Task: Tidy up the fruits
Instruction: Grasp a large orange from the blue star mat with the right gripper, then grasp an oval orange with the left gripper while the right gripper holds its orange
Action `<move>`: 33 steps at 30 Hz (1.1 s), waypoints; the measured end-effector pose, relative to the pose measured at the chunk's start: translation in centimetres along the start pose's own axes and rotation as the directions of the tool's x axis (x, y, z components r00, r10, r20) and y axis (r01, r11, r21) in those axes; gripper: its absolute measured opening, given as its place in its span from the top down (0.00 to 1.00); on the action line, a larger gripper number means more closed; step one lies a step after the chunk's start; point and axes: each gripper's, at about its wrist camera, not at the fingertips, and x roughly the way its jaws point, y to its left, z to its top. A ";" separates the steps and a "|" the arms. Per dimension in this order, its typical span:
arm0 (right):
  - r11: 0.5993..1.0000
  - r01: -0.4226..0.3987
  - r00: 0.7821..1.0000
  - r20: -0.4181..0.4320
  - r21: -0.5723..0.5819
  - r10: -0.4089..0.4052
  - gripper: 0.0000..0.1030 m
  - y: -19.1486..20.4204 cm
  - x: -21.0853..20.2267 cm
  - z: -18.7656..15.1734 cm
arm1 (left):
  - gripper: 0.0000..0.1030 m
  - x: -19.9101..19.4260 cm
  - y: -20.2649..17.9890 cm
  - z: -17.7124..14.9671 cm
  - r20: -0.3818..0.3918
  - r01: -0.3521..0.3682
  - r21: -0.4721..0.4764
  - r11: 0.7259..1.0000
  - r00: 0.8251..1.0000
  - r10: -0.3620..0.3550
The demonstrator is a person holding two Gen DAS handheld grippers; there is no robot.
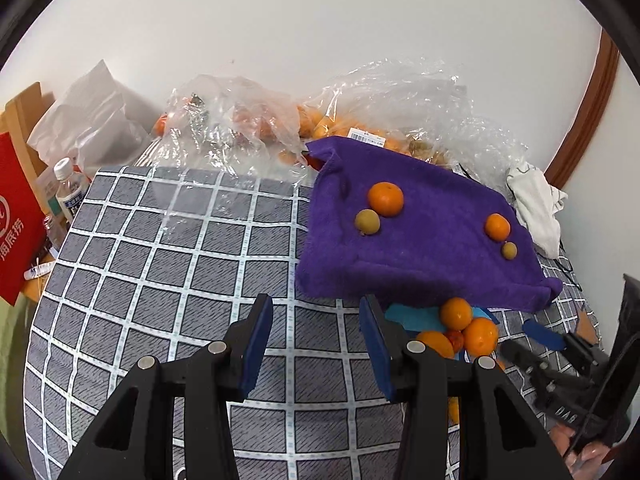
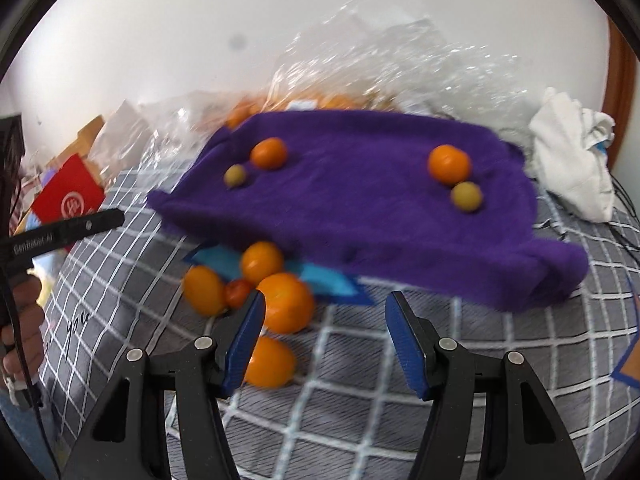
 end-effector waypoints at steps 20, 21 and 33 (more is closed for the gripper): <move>0.998 -0.058 0.996 -0.068 -0.027 0.056 0.67 1.7 1.7 -2.8 | 0.59 -0.3 -0.2 -2.6 -0.036 0.004 -0.017 1.000 0.999 -0.004; 0.998 -0.058 0.996 -0.065 -0.021 0.057 0.67 1.3 1.5 -2.9 | 0.59 -0.2 -0.4 -2.7 -0.039 0.007 -0.017 1.000 0.999 -0.007; 0.993 0.114 0.993 -0.010 0.011 -0.114 0.67 -4.6 -0.2 -2.9 | 0.59 1.9 -5.8 -3.3 -0.092 0.082 0.040 0.996 0.993 -0.078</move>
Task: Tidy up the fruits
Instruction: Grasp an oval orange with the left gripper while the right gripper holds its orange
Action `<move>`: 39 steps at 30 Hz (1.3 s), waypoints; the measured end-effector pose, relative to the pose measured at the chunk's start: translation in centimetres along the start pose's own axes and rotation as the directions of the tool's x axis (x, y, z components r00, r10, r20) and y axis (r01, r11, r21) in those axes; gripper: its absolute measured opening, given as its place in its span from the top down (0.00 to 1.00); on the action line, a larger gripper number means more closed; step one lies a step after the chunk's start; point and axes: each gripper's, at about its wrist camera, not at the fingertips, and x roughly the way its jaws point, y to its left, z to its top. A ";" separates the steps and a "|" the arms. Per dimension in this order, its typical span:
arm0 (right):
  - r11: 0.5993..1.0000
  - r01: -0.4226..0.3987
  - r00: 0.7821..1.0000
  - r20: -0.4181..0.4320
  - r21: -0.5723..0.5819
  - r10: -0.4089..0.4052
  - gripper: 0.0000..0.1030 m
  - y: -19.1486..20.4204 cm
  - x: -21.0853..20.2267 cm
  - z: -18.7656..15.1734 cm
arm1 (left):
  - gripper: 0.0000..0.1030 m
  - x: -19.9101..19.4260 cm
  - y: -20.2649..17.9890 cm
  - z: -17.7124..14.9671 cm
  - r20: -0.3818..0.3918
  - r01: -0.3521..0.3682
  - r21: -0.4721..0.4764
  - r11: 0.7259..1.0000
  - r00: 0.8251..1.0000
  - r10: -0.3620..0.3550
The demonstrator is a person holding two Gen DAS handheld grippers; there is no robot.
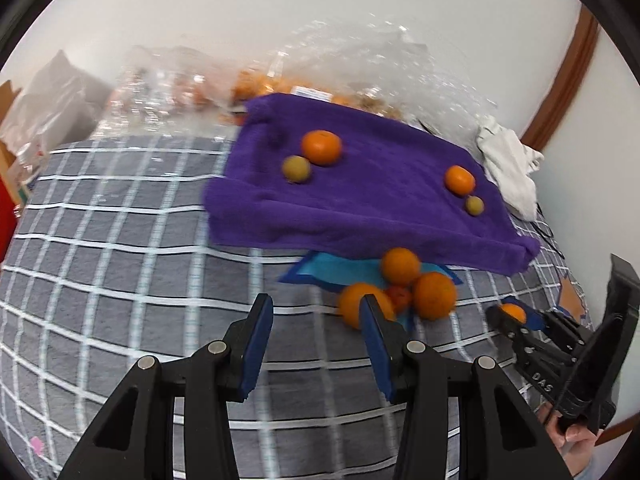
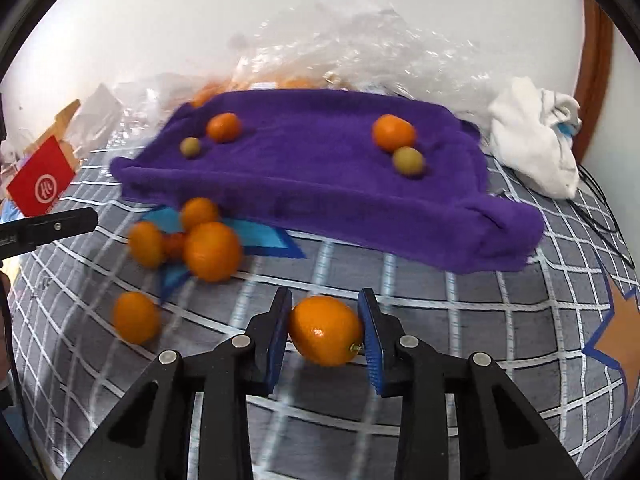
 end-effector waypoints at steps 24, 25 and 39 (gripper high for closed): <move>0.997 0.012 1.000 0.002 -0.072 -0.011 0.67 -0.7 -0.2 -1.8 | 0.59 4.7 -4.0 -0.9 -0.069 0.002 0.062 0.998 0.998 0.002; 0.998 0.012 1.000 0.002 -0.069 -0.011 0.67 -0.8 -0.3 -1.9 | 0.63 4.7 -4.1 -0.8 -0.068 -0.002 0.068 0.998 0.998 0.007; 1.000 -0.019 1.000 0.014 0.008 0.019 0.67 -2.4 -1.7 -0.4 | 0.63 1.9 -2.2 0.4 -0.027 0.006 0.033 0.999 1.000 -0.005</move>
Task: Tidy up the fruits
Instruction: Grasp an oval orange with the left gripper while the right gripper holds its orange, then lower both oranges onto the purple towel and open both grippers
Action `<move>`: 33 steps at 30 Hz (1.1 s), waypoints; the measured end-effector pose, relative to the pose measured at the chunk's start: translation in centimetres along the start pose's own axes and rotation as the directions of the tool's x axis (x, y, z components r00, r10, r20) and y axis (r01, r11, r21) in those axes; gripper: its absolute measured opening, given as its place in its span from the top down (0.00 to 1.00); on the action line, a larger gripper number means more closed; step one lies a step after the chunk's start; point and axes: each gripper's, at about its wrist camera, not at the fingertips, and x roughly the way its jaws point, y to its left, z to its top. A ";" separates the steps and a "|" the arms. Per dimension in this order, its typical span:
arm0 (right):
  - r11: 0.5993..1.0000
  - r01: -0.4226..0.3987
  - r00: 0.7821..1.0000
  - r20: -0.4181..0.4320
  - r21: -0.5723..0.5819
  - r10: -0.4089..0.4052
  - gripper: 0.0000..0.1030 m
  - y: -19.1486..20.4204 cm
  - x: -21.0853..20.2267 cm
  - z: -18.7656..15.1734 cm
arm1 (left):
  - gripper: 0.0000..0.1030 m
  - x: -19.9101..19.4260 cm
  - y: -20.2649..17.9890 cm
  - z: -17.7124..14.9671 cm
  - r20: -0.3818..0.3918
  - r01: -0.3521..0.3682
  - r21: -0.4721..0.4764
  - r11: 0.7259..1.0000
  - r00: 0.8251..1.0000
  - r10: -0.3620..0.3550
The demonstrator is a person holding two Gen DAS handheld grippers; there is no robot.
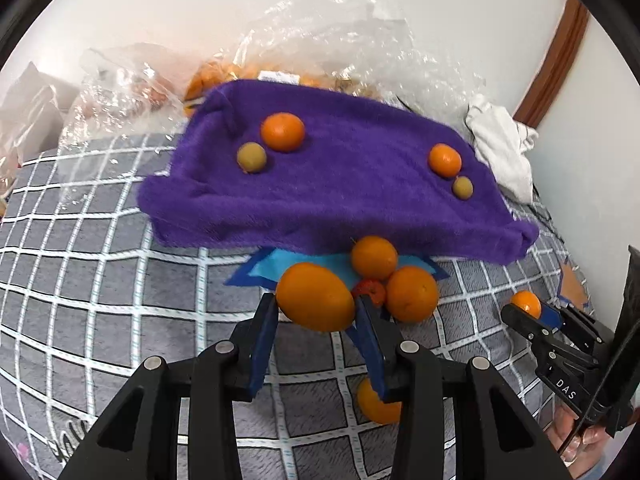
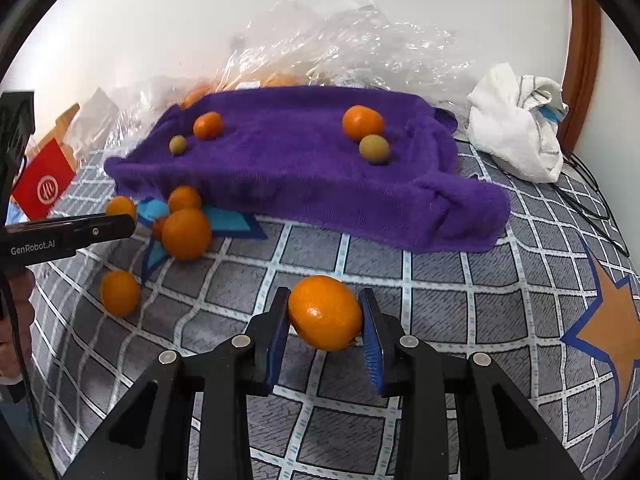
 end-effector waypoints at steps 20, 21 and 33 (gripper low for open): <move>0.999 0.006 0.993 0.116 0.037 -0.010 0.67 -1.7 -0.9 9.1 | 0.63 -2.4 2.1 7.6 0.093 -0.018 -0.026 1.000 0.995 0.021; 0.999 0.006 0.993 0.121 0.039 -0.011 0.67 -1.8 -0.8 9.5 | 0.63 -2.4 2.1 7.9 0.097 -0.019 -0.026 0.999 0.995 0.022; 0.999 0.001 0.995 0.102 0.042 -0.005 0.67 -2.5 2.7 11.3 | 0.63 0.3 2.3 10.2 0.078 -0.001 -0.039 0.999 0.997 0.004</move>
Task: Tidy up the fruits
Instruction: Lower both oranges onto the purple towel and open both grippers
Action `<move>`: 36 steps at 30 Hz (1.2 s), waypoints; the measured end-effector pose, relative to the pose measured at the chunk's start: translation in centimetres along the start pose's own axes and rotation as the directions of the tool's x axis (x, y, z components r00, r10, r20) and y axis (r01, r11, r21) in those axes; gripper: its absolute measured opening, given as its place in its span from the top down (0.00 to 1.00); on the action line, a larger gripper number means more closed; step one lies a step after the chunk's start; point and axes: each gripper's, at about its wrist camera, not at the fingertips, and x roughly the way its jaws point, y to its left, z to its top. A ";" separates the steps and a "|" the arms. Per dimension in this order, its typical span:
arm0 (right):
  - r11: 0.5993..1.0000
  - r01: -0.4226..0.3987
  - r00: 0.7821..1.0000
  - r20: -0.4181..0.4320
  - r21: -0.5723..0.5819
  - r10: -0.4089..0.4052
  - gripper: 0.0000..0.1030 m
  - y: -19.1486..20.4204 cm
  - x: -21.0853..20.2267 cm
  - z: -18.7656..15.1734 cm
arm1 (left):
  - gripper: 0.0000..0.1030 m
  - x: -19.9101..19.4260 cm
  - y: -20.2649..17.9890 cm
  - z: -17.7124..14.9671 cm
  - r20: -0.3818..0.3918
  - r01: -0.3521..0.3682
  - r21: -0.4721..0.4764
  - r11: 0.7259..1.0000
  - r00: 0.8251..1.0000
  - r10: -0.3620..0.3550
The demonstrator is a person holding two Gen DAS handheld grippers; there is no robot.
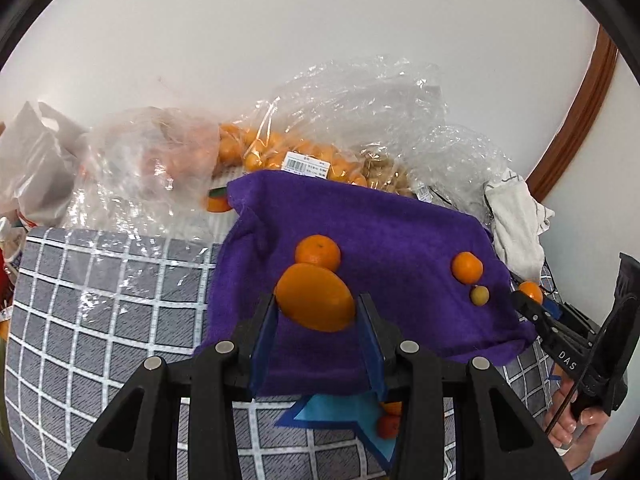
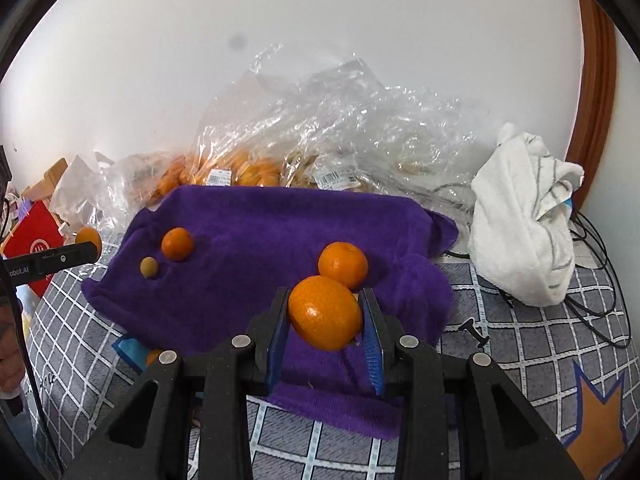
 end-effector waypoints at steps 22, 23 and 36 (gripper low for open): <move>1.000 0.001 0.998 -0.068 0.014 0.000 0.67 -2.2 3.2 -1.2 | 0.63 3.7 -0.5 0.4 -0.054 0.002 0.011 1.000 0.999 -0.002; 1.000 -0.003 0.997 -0.078 0.007 0.004 0.67 -2.0 3.4 -1.4 | 0.63 4.1 -0.9 0.3 -0.061 0.007 0.017 1.000 0.998 -0.006; 0.999 -0.001 0.991 -0.130 -0.046 -0.005 0.67 -1.5 4.6 -2.3 | 0.63 6.6 -2.8 -0.9 -0.114 -0.006 0.057 0.998 0.993 0.013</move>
